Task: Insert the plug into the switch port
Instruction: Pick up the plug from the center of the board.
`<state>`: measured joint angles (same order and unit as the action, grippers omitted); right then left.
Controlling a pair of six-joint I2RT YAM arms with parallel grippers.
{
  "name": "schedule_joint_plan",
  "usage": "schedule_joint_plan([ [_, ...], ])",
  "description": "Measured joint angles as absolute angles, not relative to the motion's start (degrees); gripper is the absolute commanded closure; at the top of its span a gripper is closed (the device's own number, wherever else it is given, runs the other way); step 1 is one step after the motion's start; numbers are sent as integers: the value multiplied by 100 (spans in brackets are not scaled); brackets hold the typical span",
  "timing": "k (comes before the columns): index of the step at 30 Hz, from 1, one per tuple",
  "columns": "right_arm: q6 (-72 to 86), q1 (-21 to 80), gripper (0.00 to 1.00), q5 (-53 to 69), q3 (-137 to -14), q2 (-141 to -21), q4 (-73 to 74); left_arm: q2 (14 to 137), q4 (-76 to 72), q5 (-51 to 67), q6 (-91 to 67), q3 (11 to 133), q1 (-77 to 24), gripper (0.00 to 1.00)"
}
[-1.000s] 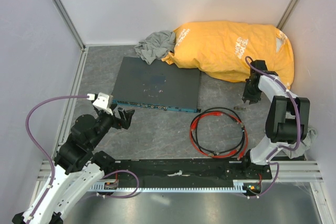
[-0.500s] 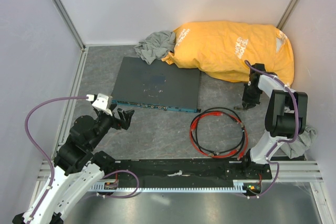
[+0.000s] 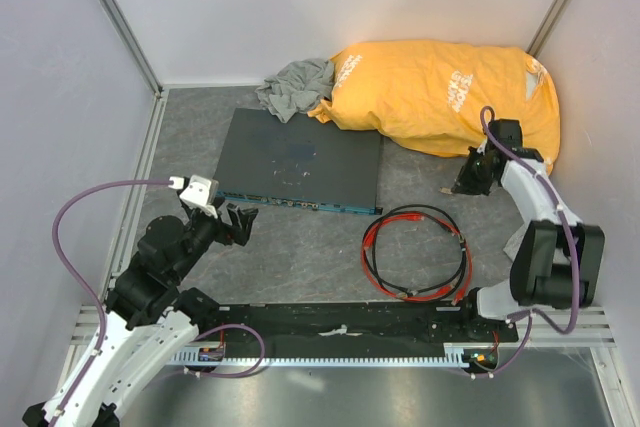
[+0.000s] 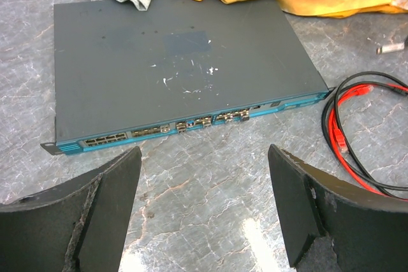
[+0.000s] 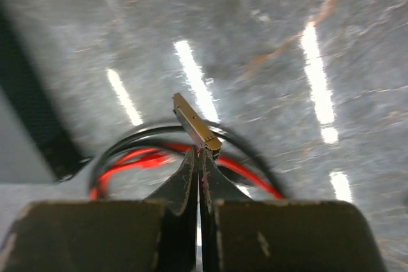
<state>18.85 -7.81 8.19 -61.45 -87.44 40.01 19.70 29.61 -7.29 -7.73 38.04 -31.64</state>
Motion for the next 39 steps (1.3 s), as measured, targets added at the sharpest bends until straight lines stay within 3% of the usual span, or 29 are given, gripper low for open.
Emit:
schedule_joint_plan([
  [8,3011,51,100,1559,-5015,-7363,2803,2394,2766,-381,-1129,3806,-3164,13],
  [19,4768,1494,100,2071,-2818,-5717,-54,4335,642,917,-3927,3168,-3441,11],
  [28,5131,1879,100,2137,-2158,-4982,-1243,6407,-379,-274,-5000,3806,-5113,12],
  [39,5094,2235,100,2143,-1876,-4755,-1739,7994,-1267,-1048,-5426,4799,-5317,22],
])
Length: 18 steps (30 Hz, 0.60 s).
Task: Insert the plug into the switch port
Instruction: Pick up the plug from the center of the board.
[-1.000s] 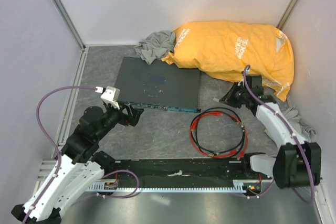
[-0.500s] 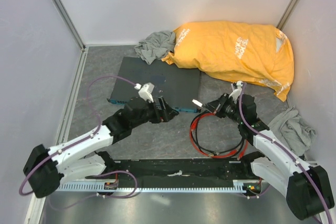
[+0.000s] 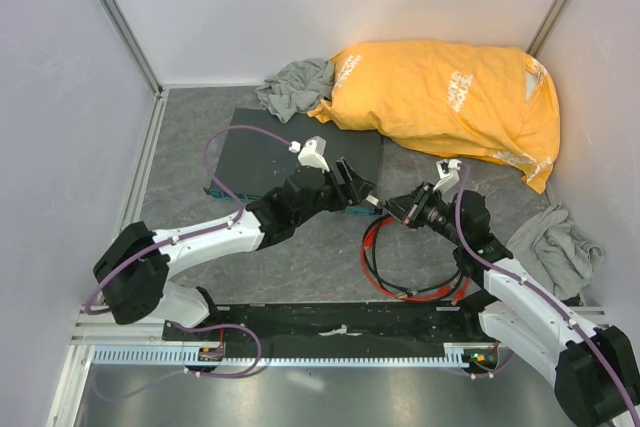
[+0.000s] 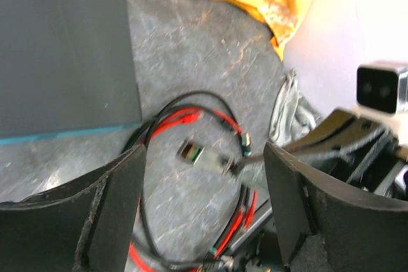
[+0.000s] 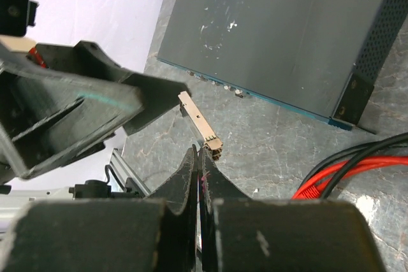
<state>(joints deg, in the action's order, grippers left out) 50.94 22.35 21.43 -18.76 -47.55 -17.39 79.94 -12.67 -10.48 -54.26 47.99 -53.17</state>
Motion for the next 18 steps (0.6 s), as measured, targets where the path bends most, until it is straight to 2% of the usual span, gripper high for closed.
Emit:
schedule_joint_plan([
  [6,4960,2290,100,2139,-1868,-4641,-1754,8368,-1385,-1092,-5544,5030,-5323,30],
  [11,4823,2318,100,2132,-1865,-4622,-1752,8582,-1363,-1020,-5697,5033,-5365,49],
  [13,4783,2342,99,2130,-1863,-4617,-1752,8635,-1363,-989,-5734,5033,-5376,64],
  [15,4744,2344,98,2132,-1850,-4617,-1747,8659,-1374,-967,-5789,5035,-5376,74],
  [16,4705,2351,97,2132,-1837,-4617,-1697,8665,-1385,-974,-5795,5052,-5374,84],
  [18,4646,2353,91,2141,-1817,-4639,-1577,8665,-1450,-978,-5846,5085,-5365,96],
])
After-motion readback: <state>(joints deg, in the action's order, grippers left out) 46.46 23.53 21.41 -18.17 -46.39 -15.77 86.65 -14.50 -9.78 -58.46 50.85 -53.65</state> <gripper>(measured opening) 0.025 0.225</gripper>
